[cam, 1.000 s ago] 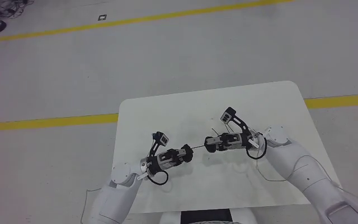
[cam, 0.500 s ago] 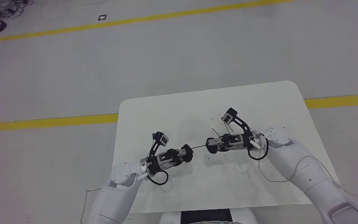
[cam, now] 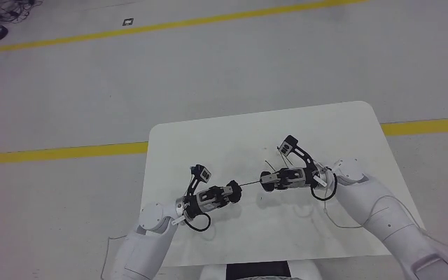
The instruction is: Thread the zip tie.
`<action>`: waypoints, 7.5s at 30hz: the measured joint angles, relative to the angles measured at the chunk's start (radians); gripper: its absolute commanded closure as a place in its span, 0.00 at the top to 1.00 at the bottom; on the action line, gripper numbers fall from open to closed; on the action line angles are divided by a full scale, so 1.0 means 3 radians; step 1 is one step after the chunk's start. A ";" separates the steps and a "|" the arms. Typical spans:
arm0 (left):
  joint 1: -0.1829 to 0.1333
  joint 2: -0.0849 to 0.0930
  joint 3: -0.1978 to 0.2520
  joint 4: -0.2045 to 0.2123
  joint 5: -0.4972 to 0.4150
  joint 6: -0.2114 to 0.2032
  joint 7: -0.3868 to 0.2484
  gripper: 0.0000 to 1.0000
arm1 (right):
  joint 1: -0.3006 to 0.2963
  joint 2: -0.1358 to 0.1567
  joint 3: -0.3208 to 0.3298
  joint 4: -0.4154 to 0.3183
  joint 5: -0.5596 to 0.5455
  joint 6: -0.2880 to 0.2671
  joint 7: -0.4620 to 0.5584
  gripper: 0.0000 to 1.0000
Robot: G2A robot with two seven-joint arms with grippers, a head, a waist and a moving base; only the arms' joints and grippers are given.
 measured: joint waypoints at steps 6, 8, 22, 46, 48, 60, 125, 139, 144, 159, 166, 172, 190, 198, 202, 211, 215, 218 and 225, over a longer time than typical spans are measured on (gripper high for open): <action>0.0000 0.0000 0.0000 0.0000 0.0000 0.0000 0.0000 1.00 | -0.0008 0.0004 0.0014 -0.0013 -0.0024 0.0000 0.0000 0.00; 0.0000 0.0000 0.0000 0.0000 0.0000 0.0000 0.0001 1.00 | -0.0013 0.0006 0.0020 -0.0019 -0.0037 0.0000 0.0000 0.00; -0.0026 0.0014 0.0180 -0.0073 0.0066 0.0023 0.0203 1.00 | -0.0028 -0.0032 0.0019 -0.0011 -0.0029 0.0000 0.0000 0.00; -0.0125 0.0056 0.0326 0.0024 -0.0094 -0.0058 0.0213 0.50 | 0.0059 -0.0160 -0.0106 0.0075 -0.0119 0.0000 0.0000 0.00; -0.0127 0.0060 0.0325 0.0030 -0.0104 -0.0066 0.0223 0.49 | 0.0064 -0.0163 -0.0104 0.0089 -0.0154 0.0000 0.0000 0.00; -0.0139 0.0084 0.0340 0.0040 -0.0175 -0.0100 0.0263 0.44 | 0.0075 -0.0185 -0.0085 0.0167 -0.0328 0.0000 0.0000 0.00; -0.0252 0.0203 0.0579 0.0111 -0.0070 -0.0027 0.0379 0.00 | 0.0157 -0.0251 -0.0193 0.0257 -0.0358 0.0000 0.0000 0.00; -0.0264 0.0224 0.0552 0.0162 -0.0189 -0.0138 0.0420 0.00 | 0.0138 -0.0204 -0.0093 0.0285 -0.0247 0.0000 0.0000 1.00; -0.0249 0.0234 0.0491 0.0119 -0.0080 -0.0341 0.0523 0.00 | 0.0061 -0.0146 0.0174 0.0312 -0.0218 0.0000 0.0000 1.00; -0.0167 0.0212 0.0286 -0.0241 0.0742 -0.0330 0.1009 0.00 | -0.0024 -0.0127 0.0379 0.0255 -0.0227 0.0000 -0.0118 1.00; -0.0111 0.0245 0.0223 -0.0292 0.0942 -0.0332 0.1063 0.00 | 0.0038 0.0025 0.0534 -0.0134 -0.1741 0.0155 -0.0852 1.00; -0.0004 0.0282 0.0080 -0.0363 0.0906 -0.0343 0.1037 0.00 | 0.0111 0.0084 0.0345 -0.0655 -0.3317 0.0477 -0.1003 1.00; 0.0056 0.0299 0.0027 -0.0423 0.0920 -0.0343 0.1055 0.00 | 0.0125 0.0118 0.0221 -0.0903 -0.4123 0.0286 -0.1121 1.00; 0.0056 0.0299 0.0027 -0.0423 0.0920 -0.0343 0.1055 0.00 | 0.0420 0.0147 0.0053 -0.0920 -0.4028 -0.0001 -0.0553 1.00; 0.0056 0.0299 0.0027 -0.0423 0.0920 -0.0343 0.1055 0.00 | 0.0593 0.0187 -0.0103 -0.0935 -0.3884 0.0000 -0.0327 1.00; 0.0056 0.0299 0.0027 -0.0423 0.0920 -0.0343 0.1055 0.00 | 0.0745 0.0193 -0.0292 -0.0829 -0.3730 0.0000 -0.0254 1.00; 0.0056 0.0299 0.0027 -0.0423 0.0920 -0.0343 0.1055 0.00 | 0.0738 0.0193 -0.0293 -0.0822 -0.3730 0.0001 -0.0264 1.00; 0.0056 0.0299 0.0027 -0.0423 0.0920 -0.0343 0.1055 0.00 | 0.0729 0.0191 -0.0300 -0.0737 -0.3741 0.0004 -0.0368 1.00; 0.0056 0.0299 0.0027 -0.0423 0.0920 -0.0343 0.1055 0.00 | 0.0857 0.0165 -0.0424 -0.0598 -0.3810 0.0000 -0.0463 1.00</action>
